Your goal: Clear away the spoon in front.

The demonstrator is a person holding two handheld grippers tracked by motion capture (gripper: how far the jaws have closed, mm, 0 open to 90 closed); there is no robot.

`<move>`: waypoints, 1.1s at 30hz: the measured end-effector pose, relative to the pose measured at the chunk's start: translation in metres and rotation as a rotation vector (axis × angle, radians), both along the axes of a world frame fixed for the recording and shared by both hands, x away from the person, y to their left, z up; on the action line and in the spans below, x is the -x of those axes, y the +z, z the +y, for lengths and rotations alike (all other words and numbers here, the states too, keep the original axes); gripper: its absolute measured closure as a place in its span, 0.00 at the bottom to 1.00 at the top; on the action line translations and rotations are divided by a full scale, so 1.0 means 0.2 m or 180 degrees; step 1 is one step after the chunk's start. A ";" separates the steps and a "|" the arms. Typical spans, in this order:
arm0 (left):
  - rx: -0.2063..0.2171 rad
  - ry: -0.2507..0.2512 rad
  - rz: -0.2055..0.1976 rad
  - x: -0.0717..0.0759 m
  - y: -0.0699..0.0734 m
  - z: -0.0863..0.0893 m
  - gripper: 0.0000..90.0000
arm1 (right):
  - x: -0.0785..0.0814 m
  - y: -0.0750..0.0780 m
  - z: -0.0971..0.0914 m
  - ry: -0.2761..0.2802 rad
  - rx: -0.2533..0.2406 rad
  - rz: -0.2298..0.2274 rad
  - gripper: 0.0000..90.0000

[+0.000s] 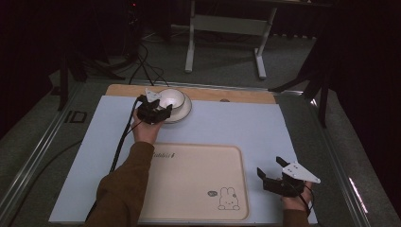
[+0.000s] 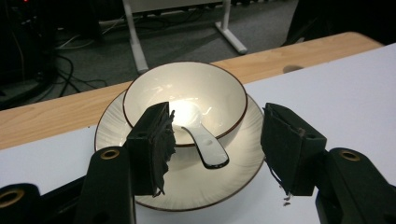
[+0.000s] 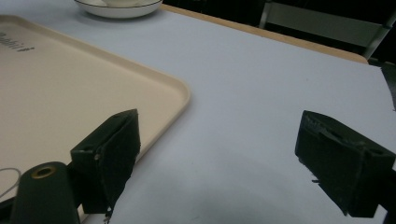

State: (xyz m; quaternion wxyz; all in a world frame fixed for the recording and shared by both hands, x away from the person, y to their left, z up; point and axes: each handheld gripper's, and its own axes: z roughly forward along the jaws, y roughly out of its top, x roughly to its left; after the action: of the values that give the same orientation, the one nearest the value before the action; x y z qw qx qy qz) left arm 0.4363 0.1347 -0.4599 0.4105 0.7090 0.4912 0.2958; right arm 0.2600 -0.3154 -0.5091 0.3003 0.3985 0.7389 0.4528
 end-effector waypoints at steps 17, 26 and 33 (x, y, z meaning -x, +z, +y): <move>-0.0099 0.0209 0.0279 -0.07 -0.10 0.02 0.66 | -0.01 -0.01 0.00 0.0034 0.0028 0.0036 0.15; 0.0012 0.0269 0.0406 -0.09 -0.13 0.02 0.68 | -0.01 -0.01 0.00 0.0033 0.0021 0.0032 0.15; 0.0068 0.0258 0.0417 -0.09 -0.13 0.01 0.75 | -0.01 -0.01 0.00 0.0026 0.0023 0.0043 0.15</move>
State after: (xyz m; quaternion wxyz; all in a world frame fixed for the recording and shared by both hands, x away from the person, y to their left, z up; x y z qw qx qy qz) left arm 0.4545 0.1360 -0.4863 0.3726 0.7019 0.5485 0.2599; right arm 0.2623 -0.3158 -0.5117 0.2949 0.3974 0.7442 0.4487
